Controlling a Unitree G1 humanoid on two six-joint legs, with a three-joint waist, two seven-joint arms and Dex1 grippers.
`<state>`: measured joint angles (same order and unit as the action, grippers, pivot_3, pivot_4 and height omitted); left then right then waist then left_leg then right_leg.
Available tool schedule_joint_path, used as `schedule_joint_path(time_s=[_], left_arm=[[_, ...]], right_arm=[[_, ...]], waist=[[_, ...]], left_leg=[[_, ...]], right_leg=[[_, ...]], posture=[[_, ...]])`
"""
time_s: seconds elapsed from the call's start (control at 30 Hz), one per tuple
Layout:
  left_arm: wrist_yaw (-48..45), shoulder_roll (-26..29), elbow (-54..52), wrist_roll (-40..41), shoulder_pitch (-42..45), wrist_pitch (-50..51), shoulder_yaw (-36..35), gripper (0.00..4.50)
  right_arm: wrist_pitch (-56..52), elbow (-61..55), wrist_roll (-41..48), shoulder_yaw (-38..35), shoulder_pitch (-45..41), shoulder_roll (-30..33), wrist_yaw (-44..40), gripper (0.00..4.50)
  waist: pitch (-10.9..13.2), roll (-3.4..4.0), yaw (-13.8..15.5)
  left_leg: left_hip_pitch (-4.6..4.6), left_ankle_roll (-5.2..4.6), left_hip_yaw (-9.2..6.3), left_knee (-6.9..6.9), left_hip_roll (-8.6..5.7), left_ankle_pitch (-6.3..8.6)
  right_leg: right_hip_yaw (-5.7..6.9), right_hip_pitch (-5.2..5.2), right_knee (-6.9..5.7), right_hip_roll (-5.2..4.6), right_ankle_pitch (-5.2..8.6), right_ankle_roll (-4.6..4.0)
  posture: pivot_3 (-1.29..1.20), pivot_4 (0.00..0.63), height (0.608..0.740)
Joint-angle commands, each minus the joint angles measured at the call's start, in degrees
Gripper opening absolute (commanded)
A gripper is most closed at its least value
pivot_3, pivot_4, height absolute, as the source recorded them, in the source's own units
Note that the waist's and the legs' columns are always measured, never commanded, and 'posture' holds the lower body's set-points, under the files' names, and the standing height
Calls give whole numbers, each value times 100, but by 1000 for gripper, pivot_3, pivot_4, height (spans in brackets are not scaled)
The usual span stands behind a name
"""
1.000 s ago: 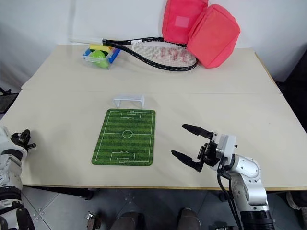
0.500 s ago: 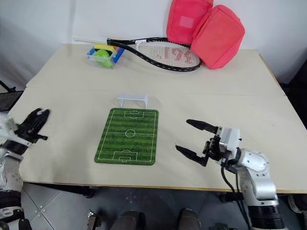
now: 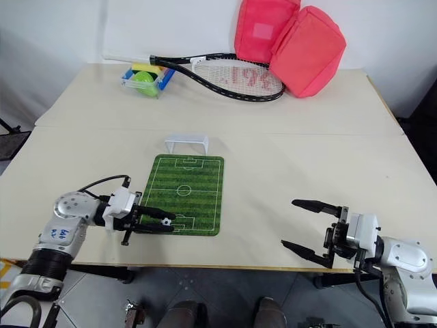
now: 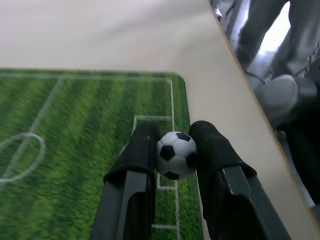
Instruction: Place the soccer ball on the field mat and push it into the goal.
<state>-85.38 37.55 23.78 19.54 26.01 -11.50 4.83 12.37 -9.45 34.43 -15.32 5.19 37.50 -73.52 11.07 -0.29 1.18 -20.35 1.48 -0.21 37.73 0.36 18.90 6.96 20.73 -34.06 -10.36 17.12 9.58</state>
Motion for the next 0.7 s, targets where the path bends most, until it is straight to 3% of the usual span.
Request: schedule_joint_path(time_s=[0.03,0.37,0.67,0.7], left_arm=[[48,-140,315,-214,242,-374,3,862],[157,-433,679,-383,368,-437,49,862],[283,-449,600,-395,293,-649,-16,3713],[276,-443,569,-380,268,-656,-17,3713]], right_arm=[[37,-488,6,-121,181,-75,293,4500],[-94,-939,-35,-34,411,-147,684,4500],[-75,-819,0,49,301,-180,644,4500],[-64,-779,-11,73,276,-192,633,4500]], waist=[[0,0,19],[0,0,26],[0,0,22],[0,0,22]], left_leg=[[-1,-1,0,2,0,1],[-4,-9,0,21,-1,7],[-4,-10,0,22,-1,8],[-4,-10,0,22,-1,8]], right_leg=[[0,0,0,0,-1,1],[-3,-4,-1,-1,-7,8],[-4,-4,-1,-1,-7,8],[-4,-4,-1,-1,-7,8]], posture=[[0,150,740],[0,150,740],[0,150,740],[0,150,740]])
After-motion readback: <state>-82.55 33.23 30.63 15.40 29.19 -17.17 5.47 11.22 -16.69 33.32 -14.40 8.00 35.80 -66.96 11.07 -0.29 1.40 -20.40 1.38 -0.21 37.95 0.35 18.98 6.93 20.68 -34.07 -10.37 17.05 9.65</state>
